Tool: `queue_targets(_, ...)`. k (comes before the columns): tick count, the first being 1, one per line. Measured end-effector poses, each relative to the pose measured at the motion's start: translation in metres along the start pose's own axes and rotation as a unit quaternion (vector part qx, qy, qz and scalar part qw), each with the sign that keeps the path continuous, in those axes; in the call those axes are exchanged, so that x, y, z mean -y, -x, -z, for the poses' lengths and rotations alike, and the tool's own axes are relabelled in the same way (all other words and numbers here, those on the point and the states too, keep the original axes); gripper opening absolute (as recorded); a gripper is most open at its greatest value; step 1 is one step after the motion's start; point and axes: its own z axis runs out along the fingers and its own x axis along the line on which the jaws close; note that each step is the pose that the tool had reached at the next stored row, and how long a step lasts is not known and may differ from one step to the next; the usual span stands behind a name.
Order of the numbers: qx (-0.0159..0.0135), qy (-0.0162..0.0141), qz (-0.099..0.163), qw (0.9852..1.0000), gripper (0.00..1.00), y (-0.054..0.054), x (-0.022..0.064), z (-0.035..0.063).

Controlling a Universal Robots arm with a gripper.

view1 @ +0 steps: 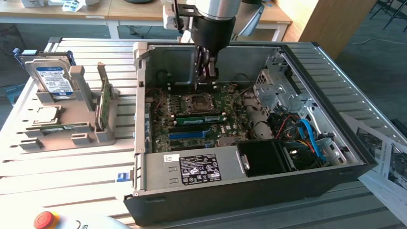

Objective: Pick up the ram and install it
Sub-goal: 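Press down the ram until it locks into place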

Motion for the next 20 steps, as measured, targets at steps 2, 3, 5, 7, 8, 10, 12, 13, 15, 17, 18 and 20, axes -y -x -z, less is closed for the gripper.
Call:
queue_targets(2,0.0,0.0006,0.0,1.0,0.11,0.0,-0.0003,0.0051)
queue_targets(3,0.0,0.001,0.0,1.0,0.11,0.0,-0.0004,0.0076)
queue_targets(5,0.0,0.0016,0.0,1.0,0.11,0.0,-0.0006,0.0124)
queue_targets(7,-0.0001,0.0022,0.0,1.0,0.11,0.0,-0.0009,0.0163)
queue_targets(8,0.0,0.0022,0.0,1.0,0.11,0.0,-0.0009,0.0175)
queue_targets(10,0.0001,0.0022,0.0,1.0,0.11,0.0,-0.0009,0.0177)
queue_targets(12,0.0,0.0022,0.0,1.0,0.11,0.0,-0.0009,0.0178)
queue_targets(13,0.0,0.0022,0.0,1.0,0.11,0.0,-0.0009,0.0178)
queue_targets(15,0.0,0.0022,0.0,1.0,0.11,0.0,-0.0009,0.0178)
queue_targets(17,0.0,0.0022,0.0,1.0,0.11,0.0,-0.0009,0.0178)
queue_targets(18,0.0,0.0022,0.0,1.0,0.11,0.0,-0.0009,0.0178)
queue_targets(20,0.0,0.0022,0.0,1.0,0.11,0.0,-0.0009,0.0178)
